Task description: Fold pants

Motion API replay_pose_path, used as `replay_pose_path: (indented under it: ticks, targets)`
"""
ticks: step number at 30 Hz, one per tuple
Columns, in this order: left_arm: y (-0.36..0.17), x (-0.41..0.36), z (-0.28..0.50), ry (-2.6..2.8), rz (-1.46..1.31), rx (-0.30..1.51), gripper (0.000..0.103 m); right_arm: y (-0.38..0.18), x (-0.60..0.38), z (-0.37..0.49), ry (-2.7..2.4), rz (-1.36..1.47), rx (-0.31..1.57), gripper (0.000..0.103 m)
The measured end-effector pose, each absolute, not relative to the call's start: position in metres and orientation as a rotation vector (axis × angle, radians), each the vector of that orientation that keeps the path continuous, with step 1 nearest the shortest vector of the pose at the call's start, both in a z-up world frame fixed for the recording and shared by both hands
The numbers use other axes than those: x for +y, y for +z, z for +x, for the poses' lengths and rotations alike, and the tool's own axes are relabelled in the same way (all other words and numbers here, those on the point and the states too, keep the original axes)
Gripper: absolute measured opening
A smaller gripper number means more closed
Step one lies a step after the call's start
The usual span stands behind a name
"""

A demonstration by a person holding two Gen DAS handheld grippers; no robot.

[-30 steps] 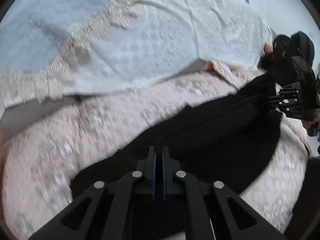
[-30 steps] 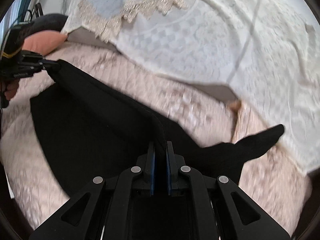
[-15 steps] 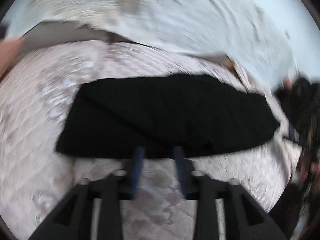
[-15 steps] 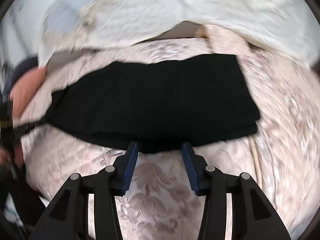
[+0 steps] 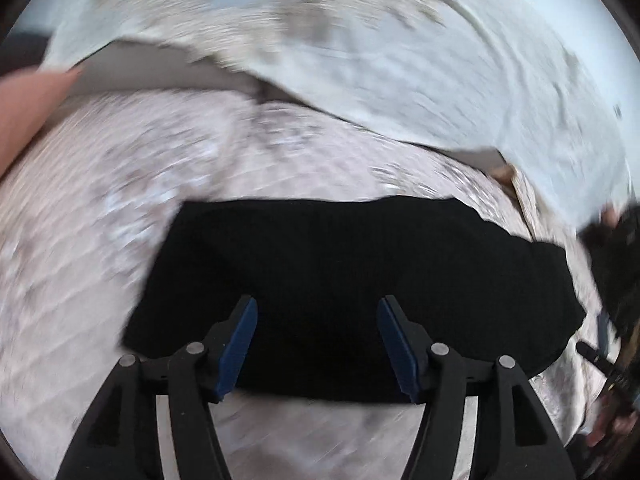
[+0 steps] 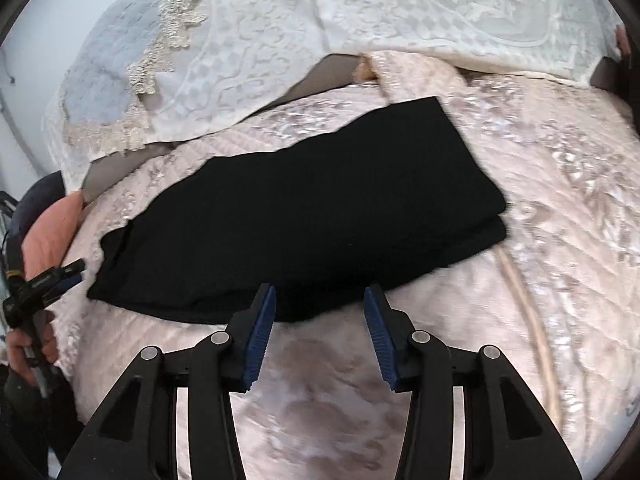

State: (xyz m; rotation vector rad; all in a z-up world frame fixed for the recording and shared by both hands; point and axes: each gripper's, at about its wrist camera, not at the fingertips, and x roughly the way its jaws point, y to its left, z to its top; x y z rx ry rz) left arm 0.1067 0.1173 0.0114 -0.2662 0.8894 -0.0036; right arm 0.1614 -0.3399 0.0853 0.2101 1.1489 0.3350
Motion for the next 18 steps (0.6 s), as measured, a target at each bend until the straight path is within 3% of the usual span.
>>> replay_pose_path:
  ticks: [5, 8, 9, 18]
  targets:
    - [-0.007, 0.104, 0.145, 0.134, -0.131, 0.935, 0.063, 0.089, -0.33, 0.164, 0.353, 0.211, 1.129, 0.047]
    - [-0.017, 0.119, 0.138, 0.176, -0.158, 0.954, 0.017, 0.091, -0.336, 0.164, 0.344, 0.231, 1.118, 0.047]
    - [-0.018, 0.126, 0.129, 0.181, -0.185, 0.94, 0.009, 0.091, -0.338, 0.164, 0.338, 0.233, 1.117, 0.047]
    - [-0.019, 0.186, 0.067, 0.192, -0.558, 0.874, 0.007, 0.076, -0.347, 0.164, 0.31, 0.254, 1.149, 0.047]
